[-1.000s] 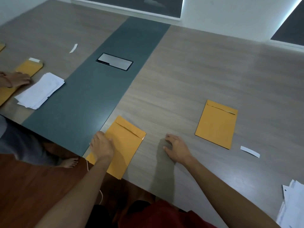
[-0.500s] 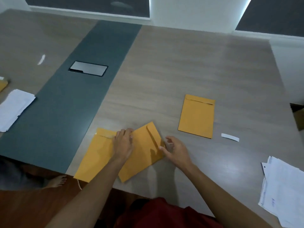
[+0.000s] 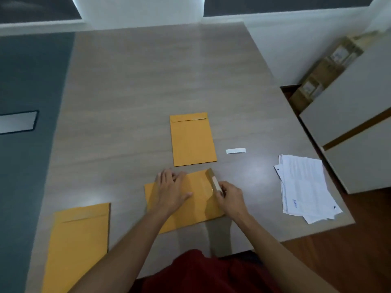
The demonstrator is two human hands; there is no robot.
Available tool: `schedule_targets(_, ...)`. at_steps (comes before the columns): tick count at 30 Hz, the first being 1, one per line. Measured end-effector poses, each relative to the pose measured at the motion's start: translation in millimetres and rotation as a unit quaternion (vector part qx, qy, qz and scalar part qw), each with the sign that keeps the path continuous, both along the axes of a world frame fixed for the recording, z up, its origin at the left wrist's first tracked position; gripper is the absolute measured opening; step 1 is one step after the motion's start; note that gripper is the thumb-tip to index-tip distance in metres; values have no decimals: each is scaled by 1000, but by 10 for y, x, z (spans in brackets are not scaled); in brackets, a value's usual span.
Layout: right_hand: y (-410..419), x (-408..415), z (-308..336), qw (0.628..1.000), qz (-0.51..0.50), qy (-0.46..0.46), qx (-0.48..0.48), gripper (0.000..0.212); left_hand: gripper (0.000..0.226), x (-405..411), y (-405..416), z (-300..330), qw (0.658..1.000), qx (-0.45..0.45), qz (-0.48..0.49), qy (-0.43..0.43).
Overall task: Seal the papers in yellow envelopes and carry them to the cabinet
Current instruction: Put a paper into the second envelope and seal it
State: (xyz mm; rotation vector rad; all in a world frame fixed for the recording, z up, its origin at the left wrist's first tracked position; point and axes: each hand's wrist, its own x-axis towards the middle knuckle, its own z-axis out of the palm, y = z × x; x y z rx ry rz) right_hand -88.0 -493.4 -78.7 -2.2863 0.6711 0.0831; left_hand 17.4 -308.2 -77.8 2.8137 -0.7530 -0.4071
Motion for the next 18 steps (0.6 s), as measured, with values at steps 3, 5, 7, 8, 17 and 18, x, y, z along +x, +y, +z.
schedule_targets(3, -172, -135, 3, 999, -34, 36, -23, 24, 68, -26, -199, -38, 999, 14, -40, 4)
schedule_targets(5, -257, -238, -4, 996, -56, 54, -33, 30, 64, -59, -305, -55, 998, 12, -62, 2)
schedule_targets(7, -334, -323, -14, 995, -67, 53, -51, 34, 62, -100, -378, -56, 997, -8, -73, -2)
schedule_targets(8, -371, -356, -16, 995, -67, 50, -57, 34, 61, -120, -407, -54, 997, -19, -75, -4)
schedule_targets(17, -632, -461, 8, 999, -44, 2, -17, 30, 45, -277, -703, 50, 994, -54, -93, -27)
schedule_targets(18, -695, -473, 35, 999, -50, -14, -7, 29, 44, -301, -782, 68, 994, -69, -86, -24)
